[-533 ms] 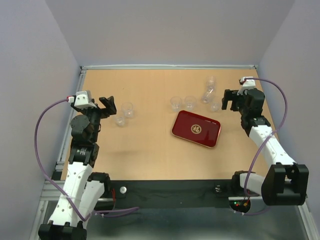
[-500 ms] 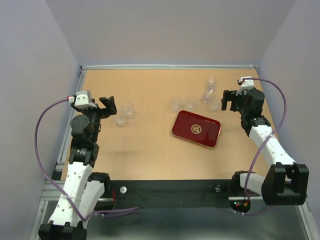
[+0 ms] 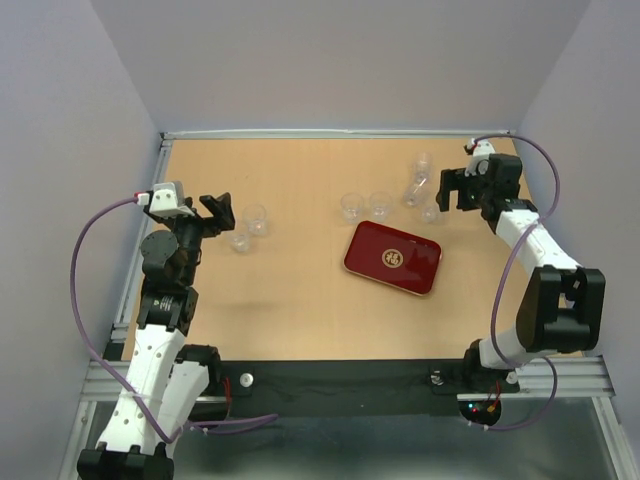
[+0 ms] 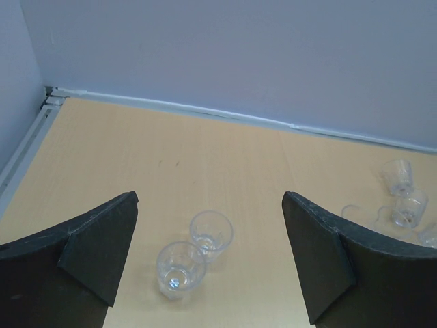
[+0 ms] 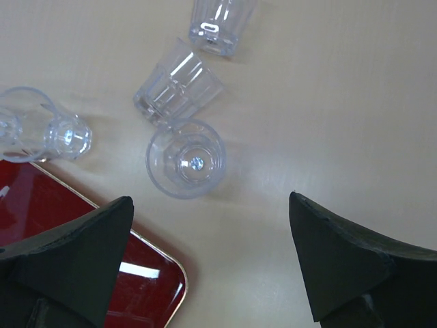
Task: Place the glasses into the tray
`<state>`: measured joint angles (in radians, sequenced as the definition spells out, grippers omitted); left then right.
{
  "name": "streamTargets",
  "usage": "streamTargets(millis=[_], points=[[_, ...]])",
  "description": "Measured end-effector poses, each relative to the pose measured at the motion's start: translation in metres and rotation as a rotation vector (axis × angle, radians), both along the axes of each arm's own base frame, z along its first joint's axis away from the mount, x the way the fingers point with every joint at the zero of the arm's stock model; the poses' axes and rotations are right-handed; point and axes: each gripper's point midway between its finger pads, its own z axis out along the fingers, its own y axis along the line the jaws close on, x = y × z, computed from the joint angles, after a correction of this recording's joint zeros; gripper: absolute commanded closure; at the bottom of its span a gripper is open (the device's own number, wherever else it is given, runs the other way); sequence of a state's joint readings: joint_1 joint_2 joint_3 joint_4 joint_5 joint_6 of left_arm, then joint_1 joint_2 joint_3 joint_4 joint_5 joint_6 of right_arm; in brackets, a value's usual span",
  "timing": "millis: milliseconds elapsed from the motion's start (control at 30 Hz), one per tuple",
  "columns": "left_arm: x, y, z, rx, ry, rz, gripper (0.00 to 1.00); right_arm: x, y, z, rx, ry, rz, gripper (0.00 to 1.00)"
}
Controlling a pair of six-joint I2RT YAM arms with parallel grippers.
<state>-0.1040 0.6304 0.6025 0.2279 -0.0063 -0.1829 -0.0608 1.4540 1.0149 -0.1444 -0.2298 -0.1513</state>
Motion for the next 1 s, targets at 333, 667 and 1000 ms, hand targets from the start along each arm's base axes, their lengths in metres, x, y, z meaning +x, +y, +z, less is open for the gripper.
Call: streamTargets(millis=[333,667,1000], points=[[-0.002,-0.006,0.003,-0.008,-0.011,-0.034,0.01,0.038,0.006,-0.006,0.194,0.099,-0.007,0.20],[-0.003,-0.011,0.005,-0.016,-0.016,-0.061,0.01,0.033,0.007,-0.056,0.239,0.264,-0.051,0.49],[-0.003,-0.013,0.005,-0.022,-0.015,-0.072,0.02,0.032,0.000,-0.089,0.210,0.351,-0.089,0.94]])
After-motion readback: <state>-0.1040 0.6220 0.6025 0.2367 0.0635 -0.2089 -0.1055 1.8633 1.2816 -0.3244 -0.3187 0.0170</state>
